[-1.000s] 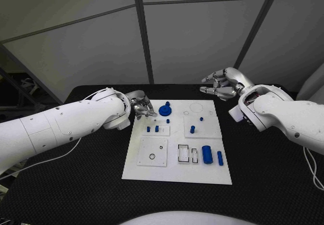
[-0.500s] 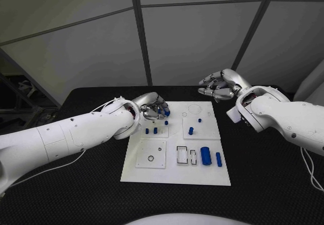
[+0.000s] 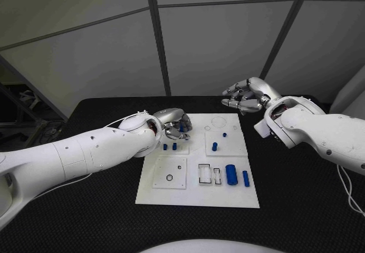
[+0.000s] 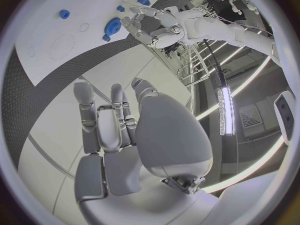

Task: Assemble the parts on the task board

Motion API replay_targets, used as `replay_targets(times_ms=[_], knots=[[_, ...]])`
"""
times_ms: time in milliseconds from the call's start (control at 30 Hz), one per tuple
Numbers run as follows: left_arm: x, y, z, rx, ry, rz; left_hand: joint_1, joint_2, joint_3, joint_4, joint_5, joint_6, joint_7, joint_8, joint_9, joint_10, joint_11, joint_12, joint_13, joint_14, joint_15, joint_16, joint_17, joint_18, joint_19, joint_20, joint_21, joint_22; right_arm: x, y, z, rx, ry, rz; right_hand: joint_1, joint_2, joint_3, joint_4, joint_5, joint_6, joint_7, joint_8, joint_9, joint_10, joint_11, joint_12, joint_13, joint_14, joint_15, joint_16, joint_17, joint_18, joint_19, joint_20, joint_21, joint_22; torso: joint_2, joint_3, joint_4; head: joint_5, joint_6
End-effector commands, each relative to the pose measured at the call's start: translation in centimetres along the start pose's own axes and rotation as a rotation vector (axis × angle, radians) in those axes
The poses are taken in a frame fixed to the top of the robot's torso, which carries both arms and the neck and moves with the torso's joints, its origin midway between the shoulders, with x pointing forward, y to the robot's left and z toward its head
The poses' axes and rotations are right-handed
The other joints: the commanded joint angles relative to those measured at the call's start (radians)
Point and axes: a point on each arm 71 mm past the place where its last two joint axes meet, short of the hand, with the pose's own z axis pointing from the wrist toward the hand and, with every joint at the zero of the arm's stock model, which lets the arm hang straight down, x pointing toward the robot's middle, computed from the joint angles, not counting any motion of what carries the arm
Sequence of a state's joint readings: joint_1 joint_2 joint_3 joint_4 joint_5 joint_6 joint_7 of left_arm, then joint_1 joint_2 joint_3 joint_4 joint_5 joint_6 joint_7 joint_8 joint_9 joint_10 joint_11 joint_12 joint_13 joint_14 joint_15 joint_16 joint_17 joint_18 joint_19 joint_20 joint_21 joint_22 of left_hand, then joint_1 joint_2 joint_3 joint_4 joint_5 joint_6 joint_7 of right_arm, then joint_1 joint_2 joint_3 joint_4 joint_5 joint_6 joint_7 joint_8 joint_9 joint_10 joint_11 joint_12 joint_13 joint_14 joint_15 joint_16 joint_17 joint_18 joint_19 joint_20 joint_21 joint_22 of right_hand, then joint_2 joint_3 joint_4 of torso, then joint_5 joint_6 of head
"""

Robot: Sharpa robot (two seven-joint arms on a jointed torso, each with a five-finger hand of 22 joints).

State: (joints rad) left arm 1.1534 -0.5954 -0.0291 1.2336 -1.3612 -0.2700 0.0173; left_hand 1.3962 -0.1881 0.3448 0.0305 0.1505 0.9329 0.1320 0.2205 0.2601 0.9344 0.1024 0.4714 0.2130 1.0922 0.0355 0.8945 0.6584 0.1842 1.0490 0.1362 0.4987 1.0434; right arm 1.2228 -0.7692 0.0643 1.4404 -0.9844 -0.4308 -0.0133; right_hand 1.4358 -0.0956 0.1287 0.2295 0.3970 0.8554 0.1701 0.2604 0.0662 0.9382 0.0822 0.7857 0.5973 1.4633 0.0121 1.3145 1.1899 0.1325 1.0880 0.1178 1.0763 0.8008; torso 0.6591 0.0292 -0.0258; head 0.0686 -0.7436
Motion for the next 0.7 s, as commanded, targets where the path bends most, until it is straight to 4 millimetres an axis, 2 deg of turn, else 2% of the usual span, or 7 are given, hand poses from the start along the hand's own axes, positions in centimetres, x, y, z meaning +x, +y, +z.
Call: replay_targets(times_ms=[33, 700], knots=[[0.27, -0.06, 0.21, 0.001, 0.042, 0.054, -0.004, -0.009, -0.003, 0.001, -0.006, 0.008, -0.001, -0.005, -0.004, -0.010, 0.001, -0.008, -0.004, 0.007, -0.002, 0.008, -0.001, -0.003, 0.011, 0.001, 0.005, 0.003, 0.06, 0.25, 0.05, -0.018, 0.005, -0.007, 0.002, -0.011, 0.007, 0.000, 0.005, 0.004, 0.000, -0.006, 0.000, 0.005, 0.001, -0.008, -0.004, 0.006, -0.006, -0.006, -0.002, 0.019, 0.000, -0.002, -0.006, -0.002, -0.001, 0.0006, 0.0007, 0.001, -0.001], [0.85, 0.17, 1.08, -0.039, 0.097, 0.078, 0.012, 0.004, 0.021, -0.010, -0.004, 0.025, 0.006, -0.011, -0.034, 0.000, 0.001, -0.019, -0.037, 0.014, -0.004, 0.052, -0.008, -0.003, 0.023, -0.001, 0.023, 0.025, 0.23, 0.31, 0.11, -0.017, 0.011, -0.006, 0.001, -0.011, 0.007, 0.002, 0.005, 0.005, 0.000, -0.007, 0.000, 0.006, 0.001, -0.012, -0.009, 0.006, -0.006, -0.008, -0.004, 0.019, 0.001, -0.002, -0.007, -0.001, 0.000, 0.0009, 0.0016, 0.000, -0.003]])
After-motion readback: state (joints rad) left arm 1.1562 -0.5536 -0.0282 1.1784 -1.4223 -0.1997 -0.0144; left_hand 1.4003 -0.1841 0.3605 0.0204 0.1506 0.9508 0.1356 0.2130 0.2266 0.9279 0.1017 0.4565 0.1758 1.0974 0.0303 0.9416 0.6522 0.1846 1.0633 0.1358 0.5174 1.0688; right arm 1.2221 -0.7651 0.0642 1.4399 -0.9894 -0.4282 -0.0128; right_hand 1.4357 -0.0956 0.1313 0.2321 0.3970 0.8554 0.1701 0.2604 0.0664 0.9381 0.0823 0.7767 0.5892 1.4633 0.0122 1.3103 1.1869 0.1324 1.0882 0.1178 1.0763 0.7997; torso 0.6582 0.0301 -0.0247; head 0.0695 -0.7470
